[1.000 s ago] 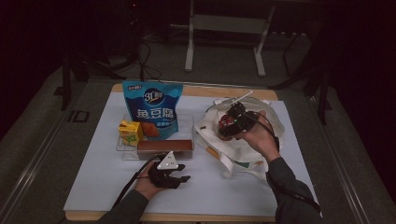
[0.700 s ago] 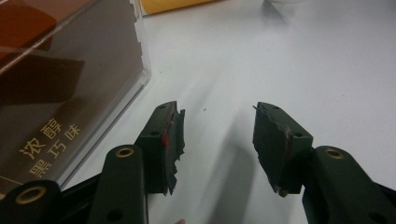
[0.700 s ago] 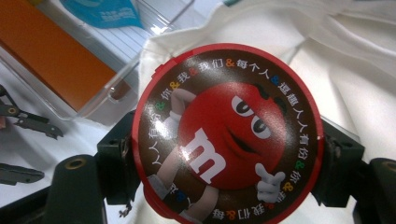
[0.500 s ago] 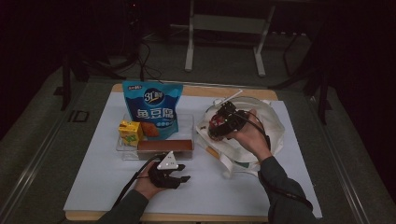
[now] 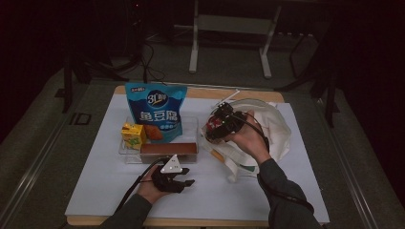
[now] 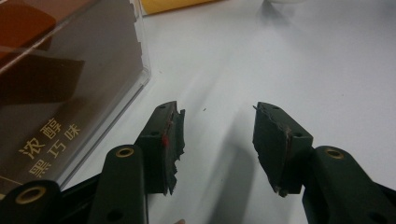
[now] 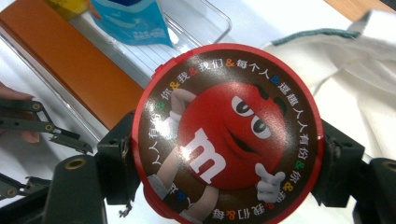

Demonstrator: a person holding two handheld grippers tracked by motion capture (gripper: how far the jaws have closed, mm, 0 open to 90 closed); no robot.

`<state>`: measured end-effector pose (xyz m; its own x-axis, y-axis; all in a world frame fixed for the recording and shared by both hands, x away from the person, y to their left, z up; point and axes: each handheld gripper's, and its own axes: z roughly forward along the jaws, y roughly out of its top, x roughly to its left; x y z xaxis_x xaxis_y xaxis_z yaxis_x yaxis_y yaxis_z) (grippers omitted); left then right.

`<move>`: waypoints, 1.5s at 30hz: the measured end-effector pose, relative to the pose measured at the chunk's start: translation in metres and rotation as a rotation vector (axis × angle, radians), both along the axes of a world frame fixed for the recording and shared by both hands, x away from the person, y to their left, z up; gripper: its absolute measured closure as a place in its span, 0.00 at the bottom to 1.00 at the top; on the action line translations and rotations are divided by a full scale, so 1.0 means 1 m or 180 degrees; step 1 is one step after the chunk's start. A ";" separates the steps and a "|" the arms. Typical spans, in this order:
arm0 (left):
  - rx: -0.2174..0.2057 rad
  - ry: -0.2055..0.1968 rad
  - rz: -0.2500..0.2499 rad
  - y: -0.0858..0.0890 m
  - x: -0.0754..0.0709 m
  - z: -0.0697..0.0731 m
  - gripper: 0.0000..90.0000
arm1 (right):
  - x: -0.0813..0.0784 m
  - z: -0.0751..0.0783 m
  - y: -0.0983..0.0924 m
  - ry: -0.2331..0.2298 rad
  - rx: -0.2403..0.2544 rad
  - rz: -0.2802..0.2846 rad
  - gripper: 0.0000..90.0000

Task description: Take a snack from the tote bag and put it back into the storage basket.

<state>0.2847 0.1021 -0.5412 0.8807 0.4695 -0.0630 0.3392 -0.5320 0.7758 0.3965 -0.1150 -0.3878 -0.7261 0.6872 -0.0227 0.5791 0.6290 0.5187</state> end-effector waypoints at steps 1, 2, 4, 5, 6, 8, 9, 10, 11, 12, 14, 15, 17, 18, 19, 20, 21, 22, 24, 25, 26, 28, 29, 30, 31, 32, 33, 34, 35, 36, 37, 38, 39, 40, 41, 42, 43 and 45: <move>0.0000 -0.0002 -0.0002 0.000 0.000 0.000 0.56 | 0.000 0.000 0.002 0.0002 0.0001 0.0006 0.29; 0.0001 -0.0004 -0.0001 0.000 0.000 0.000 0.56 | 0.000 0.000 0.003 0.0002 0.0001 0.0019 0.29; -0.0002 0.0001 0.0000 0.000 0.000 0.000 0.56 | -0.001 0.000 0.007 0.0007 0.0004 0.0030 0.29; -0.0004 0.0002 0.0001 0.000 0.000 0.000 0.56 | -0.001 0.000 0.008 0.0003 0.0004 0.0041 0.29; -0.0003 0.0001 0.0001 0.000 0.000 0.000 0.56 | -0.001 0.000 0.010 0.0005 0.0009 0.0049 0.29; 0.0002 0.0000 -0.0002 0.000 0.000 0.000 0.56 | -0.001 0.000 0.013 0.0007 0.0012 0.0057 0.29; 0.0001 0.0003 -0.0002 0.000 0.000 0.000 0.56 | -0.001 0.001 0.014 0.0003 0.0010 0.0067 0.29; -0.0001 0.0000 -0.0001 0.000 0.000 0.000 0.56 | -0.001 0.001 0.016 -0.0001 0.0015 0.0074 0.29; 0.0001 -0.0002 -0.0001 0.000 0.000 0.000 0.56 | -0.001 0.001 0.018 0.0006 0.0015 0.0084 0.29; 0.0002 -0.0003 -0.0002 0.000 0.000 0.000 0.56 | -0.001 0.001 0.019 0.0003 0.0011 0.0096 0.29; 0.0001 -0.0003 -0.0001 0.000 0.000 0.000 0.56 | -0.001 0.001 0.022 0.0007 0.0017 0.0107 0.29; 0.0001 -0.0002 -0.0002 0.000 0.000 0.000 0.56 | -0.002 0.001 0.024 0.0008 0.0016 0.0107 0.29; 0.0003 -0.0005 -0.0003 0.000 0.000 0.000 0.56 | -0.001 0.001 0.027 0.0007 0.0018 0.0116 0.29; 0.0005 -0.0007 -0.0003 0.000 0.000 0.000 0.56 | -0.001 0.000 0.028 0.0008 0.0017 0.0118 0.29; 0.0004 -0.0007 -0.0004 0.000 0.000 0.000 0.56 | -0.001 0.000 0.029 0.0010 0.0027 0.0122 0.29; 0.0004 -0.0007 -0.0004 0.000 0.000 0.000 0.56 | -0.001 0.000 0.030 0.0014 0.0028 0.0116 0.29; 0.0004 -0.0005 -0.0004 0.000 0.000 0.000 0.56 | -0.001 0.000 0.031 0.0010 0.0017 0.0132 0.29; 0.0005 -0.0006 -0.0004 0.000 0.000 0.000 0.56 | -0.001 -0.001 0.033 0.0016 0.0026 0.0128 0.29; 0.0006 -0.0006 -0.0004 0.000 0.000 0.000 0.56 | -0.002 -0.001 0.035 0.0019 0.0021 0.0137 0.29; 0.0005 -0.0005 -0.0004 0.000 0.000 0.000 0.56 | -0.002 -0.001 0.037 0.0007 0.0028 0.0148 0.29; 0.0005 -0.0006 -0.0003 0.000 0.000 0.000 0.56 | -0.002 0.000 0.038 0.0011 0.0026 0.0154 0.29; 0.0008 -0.0007 -0.0006 0.000 0.000 0.000 0.56 | -0.002 0.000 0.041 0.0005 0.0032 0.0163 0.29; 0.0007 -0.0006 -0.0006 0.000 0.000 0.000 0.56 | -0.002 0.000 0.043 0.0001 0.0028 0.0173 0.29; 0.0006 -0.0006 -0.0006 0.000 0.000 0.000 0.56 | -0.003 0.000 0.044 -0.0001 0.0030 0.0172 0.29; 0.0006 -0.0008 -0.0005 0.000 0.000 0.000 0.56 | -0.003 0.000 0.045 0.0002 0.0032 0.0167 0.29; 0.0004 -0.0009 -0.0004 -0.001 0.000 0.000 0.56 | -0.003 0.000 0.046 -0.0002 0.0035 0.0174 0.29; 0.0004 -0.0008 -0.0006 -0.001 0.000 0.000 0.56 | -0.003 0.000 0.047 -0.0005 0.0033 0.0172 0.29; 0.0002 -0.0007 -0.0004 -0.001 0.000 0.000 0.56 | -0.003 0.000 0.048 -0.0012 0.0033 0.0180 0.29; 0.0006 -0.0008 -0.0005 0.000 0.000 0.000 0.56 | -0.003 0.000 0.050 -0.0014 0.0033 0.0189 0.29; 0.0004 -0.0009 -0.0004 0.000 0.000 0.000 0.56 | -0.003 0.001 0.051 -0.0004 0.0036 0.0180 0.29; 0.0006 -0.0010 -0.0005 -0.001 0.000 0.000 0.56 | -0.003 0.001 0.052 -0.0013 0.0037 0.0190 0.29; 0.0007 -0.0012 -0.0005 -0.001 0.000 0.000 0.56 | -0.003 0.001 0.053 -0.0013 0.0037 0.0189 0.29; 0.0008 -0.0010 -0.0006 -0.001 0.000 0.000 0.56 | -0.003 0.001 0.054 -0.0013 0.0038 0.0193 0.29; 0.0005 -0.0008 -0.0007 -0.001 0.000 0.000 0.56 | -0.003 0.001 0.055 -0.0010 0.0039 0.0194 0.29; 0.0006 -0.0009 -0.0006 -0.001 0.000 0.000 0.56 | -0.003 0.001 0.057 -0.0017 0.0042 0.0200 0.29; 0.0006 -0.0011 -0.0006 -0.001 0.000 0.000 0.56 | -0.003 0.001 0.057 -0.0021 0.0044 0.0209 0.29; 0.0007 -0.0010 -0.0009 -0.001 0.000 0.000 0.56 | -0.003 0.002 0.059 -0.0022 0.0043 0.0212 0.29; 0.0005 -0.0008 -0.0010 -0.001 0.000 0.000 0.56 | -0.003 0.002 0.060 -0.0024 0.0050 0.0215 0.29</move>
